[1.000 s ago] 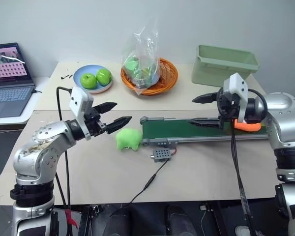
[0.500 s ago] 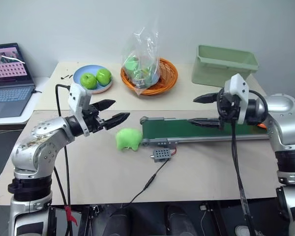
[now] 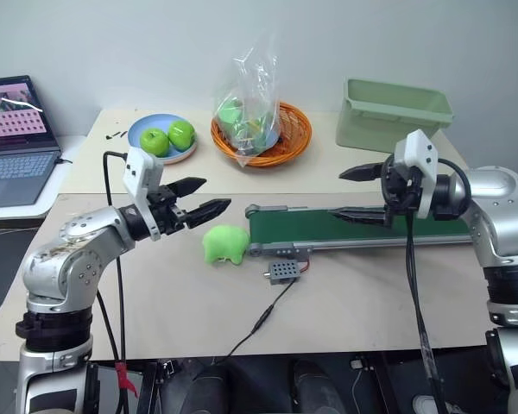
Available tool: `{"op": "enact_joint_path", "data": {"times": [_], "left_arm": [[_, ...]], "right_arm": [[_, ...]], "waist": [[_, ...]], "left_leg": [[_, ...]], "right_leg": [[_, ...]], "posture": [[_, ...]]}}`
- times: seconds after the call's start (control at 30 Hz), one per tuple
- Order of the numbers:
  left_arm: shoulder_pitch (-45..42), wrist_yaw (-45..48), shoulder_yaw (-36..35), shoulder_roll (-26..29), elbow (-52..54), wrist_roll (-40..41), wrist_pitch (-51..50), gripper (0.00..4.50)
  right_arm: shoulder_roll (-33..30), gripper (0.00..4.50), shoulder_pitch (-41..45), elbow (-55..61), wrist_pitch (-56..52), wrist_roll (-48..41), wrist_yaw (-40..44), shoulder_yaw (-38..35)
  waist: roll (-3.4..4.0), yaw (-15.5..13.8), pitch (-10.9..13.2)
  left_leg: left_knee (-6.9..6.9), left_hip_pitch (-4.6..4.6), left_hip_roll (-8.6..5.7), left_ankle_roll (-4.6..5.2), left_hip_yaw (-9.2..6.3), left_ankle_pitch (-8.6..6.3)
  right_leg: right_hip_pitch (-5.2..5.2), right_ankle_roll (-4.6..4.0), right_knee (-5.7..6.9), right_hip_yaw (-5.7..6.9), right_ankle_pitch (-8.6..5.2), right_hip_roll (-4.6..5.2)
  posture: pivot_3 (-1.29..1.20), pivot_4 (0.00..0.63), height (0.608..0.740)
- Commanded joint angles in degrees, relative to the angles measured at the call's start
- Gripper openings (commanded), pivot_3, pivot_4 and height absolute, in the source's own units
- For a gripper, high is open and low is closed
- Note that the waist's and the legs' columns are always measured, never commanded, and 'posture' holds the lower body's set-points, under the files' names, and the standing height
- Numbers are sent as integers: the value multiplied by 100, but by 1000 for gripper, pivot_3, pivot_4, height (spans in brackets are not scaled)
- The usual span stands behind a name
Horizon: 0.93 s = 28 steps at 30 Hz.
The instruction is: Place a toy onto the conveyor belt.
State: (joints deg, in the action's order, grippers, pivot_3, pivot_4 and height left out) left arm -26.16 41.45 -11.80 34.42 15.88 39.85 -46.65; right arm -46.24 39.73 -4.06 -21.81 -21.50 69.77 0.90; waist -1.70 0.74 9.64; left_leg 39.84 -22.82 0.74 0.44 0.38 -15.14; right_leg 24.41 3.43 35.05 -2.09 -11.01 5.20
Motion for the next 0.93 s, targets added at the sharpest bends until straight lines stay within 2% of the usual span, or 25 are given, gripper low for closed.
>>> {"op": "enact_joint_path", "data": {"times": [0.03,0.93], "left_arm": [[-30,-18,-139,121,169,136,-8,4445],[-80,3,44,234,154,87,59,4445]], "right_arm": [[-72,4500,124,110,-7,-63,-15,-181],[-36,4500,153,88,-1,-50,-18,-145]], "waist": [[0,0,0],[0,0,0]], "left_leg": [[0,0,0,0,0,0],[0,0,0,0,0,0]], "right_leg": [[0,0,-1,0,0,0],[0,0,-2,0,0,0]], "posture": [[0,150,740],[0,150,740]]}}
